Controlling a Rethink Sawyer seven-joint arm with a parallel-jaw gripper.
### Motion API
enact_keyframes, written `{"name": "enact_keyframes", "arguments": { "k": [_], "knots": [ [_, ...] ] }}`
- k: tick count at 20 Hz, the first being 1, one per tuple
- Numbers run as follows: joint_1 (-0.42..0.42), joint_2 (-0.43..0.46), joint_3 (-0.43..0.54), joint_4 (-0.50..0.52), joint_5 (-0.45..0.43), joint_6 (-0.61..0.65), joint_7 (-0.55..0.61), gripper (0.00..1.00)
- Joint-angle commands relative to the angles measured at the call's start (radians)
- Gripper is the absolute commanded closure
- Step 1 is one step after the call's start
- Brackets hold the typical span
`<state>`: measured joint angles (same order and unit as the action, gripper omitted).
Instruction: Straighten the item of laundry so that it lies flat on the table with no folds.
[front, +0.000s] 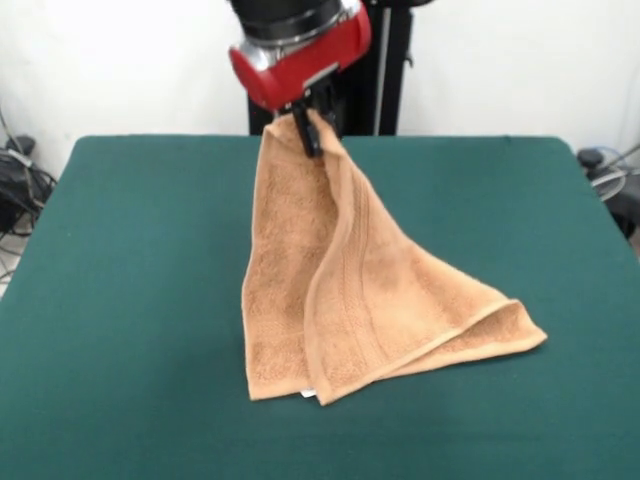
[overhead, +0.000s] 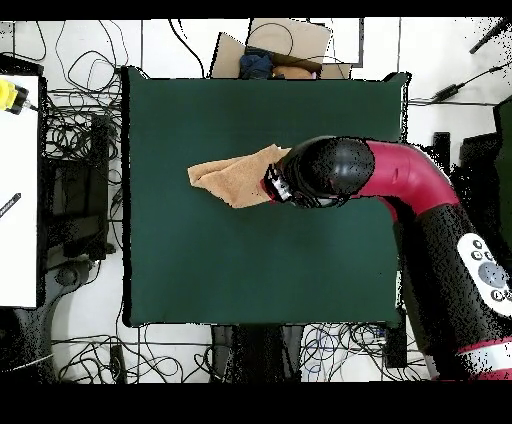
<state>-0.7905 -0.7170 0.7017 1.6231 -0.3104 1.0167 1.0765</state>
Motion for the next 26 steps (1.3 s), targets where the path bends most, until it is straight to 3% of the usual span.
{"name": "enact_keyframes", "arguments": {
  "k": [1,10,15,26],
  "knots": [
    [0.041,0.107,0.053,-0.047,-0.084,0.040,-0.196,1.00],
    [0.030,0.101,0.039,0.076,-0.140,-0.121,-0.086,1.00],
    [0.034,0.103,0.027,0.087,-0.161,-0.121,-0.074,1.00],
    [-0.120,0.021,-0.018,0.309,-0.237,-0.301,-0.012,1.00]
  ]
}}
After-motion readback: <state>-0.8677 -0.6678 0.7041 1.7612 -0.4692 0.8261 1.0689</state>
